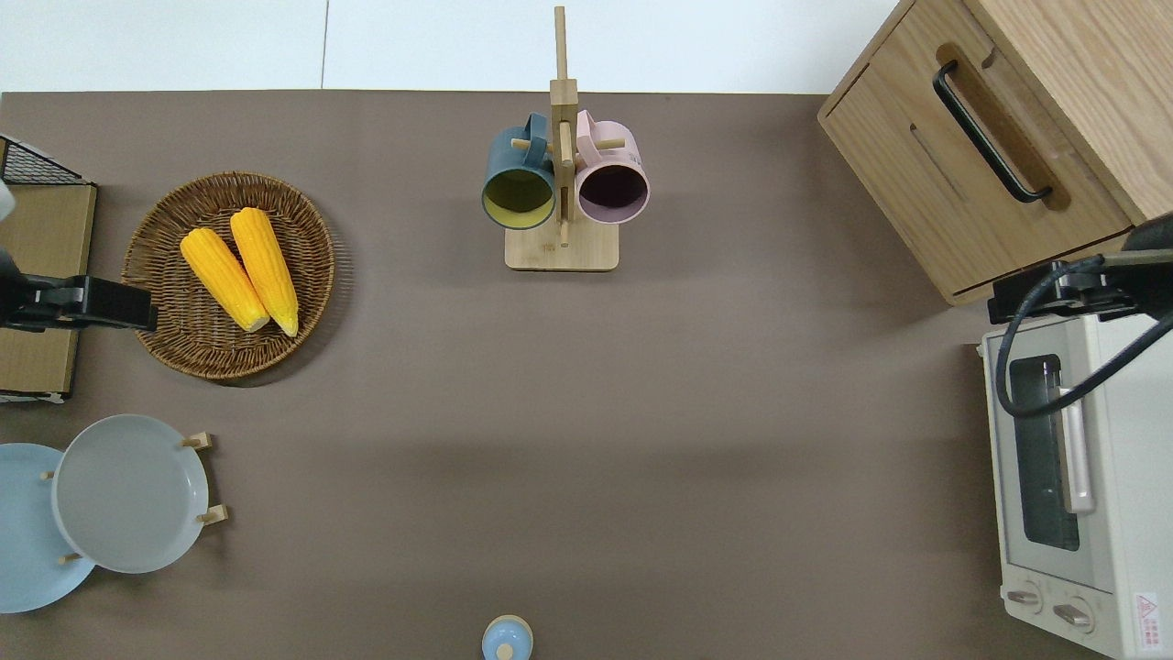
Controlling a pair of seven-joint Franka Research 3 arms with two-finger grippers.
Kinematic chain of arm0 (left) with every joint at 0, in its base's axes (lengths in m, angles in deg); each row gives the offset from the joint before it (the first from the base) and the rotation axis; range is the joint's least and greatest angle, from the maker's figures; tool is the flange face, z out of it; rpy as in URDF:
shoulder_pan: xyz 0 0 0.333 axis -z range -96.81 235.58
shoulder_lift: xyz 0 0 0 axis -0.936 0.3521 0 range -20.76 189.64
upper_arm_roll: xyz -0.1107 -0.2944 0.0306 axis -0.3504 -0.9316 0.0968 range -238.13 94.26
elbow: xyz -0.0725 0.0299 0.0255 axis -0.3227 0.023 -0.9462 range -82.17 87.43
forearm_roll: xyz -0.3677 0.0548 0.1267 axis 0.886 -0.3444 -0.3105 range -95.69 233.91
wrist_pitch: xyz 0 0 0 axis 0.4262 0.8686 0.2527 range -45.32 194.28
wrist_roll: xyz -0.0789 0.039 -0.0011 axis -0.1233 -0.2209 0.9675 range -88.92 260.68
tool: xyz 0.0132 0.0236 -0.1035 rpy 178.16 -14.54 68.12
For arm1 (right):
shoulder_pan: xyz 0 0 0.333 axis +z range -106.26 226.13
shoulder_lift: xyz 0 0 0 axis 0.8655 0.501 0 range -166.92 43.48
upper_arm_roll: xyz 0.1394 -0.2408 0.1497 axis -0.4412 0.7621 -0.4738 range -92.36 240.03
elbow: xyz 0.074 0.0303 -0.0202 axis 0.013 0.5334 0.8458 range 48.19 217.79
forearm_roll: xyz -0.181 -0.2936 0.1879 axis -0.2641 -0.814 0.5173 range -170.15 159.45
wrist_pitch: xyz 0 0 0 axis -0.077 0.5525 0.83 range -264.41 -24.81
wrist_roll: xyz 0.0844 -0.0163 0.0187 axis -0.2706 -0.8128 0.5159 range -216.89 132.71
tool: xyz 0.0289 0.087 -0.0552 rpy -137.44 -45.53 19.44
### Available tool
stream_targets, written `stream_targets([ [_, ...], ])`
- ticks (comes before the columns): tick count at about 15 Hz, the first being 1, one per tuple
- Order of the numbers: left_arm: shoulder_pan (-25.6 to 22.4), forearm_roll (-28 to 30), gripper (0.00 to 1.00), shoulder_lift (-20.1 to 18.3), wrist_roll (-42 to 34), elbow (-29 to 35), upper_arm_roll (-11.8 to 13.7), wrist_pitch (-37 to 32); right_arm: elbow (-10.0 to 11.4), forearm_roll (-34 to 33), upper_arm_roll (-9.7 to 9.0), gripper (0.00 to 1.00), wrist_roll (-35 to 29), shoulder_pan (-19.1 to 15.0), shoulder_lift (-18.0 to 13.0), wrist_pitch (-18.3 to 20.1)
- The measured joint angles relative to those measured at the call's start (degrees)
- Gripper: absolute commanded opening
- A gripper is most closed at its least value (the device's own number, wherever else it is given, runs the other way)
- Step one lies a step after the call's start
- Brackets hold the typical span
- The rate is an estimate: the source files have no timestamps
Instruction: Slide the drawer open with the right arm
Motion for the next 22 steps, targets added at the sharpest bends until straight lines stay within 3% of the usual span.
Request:
stream_targets([
  [16, 0.0, 0.0, 1.0, 0.0, 0.0, 0.0, 0.0, 0.0, 0.0, -5.23, -0.83, 0.985, 0.0, 0.69, 0.81, 0.0],
  [19, 0.0, 0.0, 1.0, 0.0, 0.0, 0.0, 0.0, 0.0, 0.0, -8.45, -1.32, 0.985, 0.12, 0.72, 1.06, 0.0],
  [22, 0.0, 0.0, 1.0, 0.0, 0.0, 0.0, 0.0, 0.0, 0.01, -15.3, -3.15, 0.985, 0.3, 1.77, 2.03, -0.17],
])
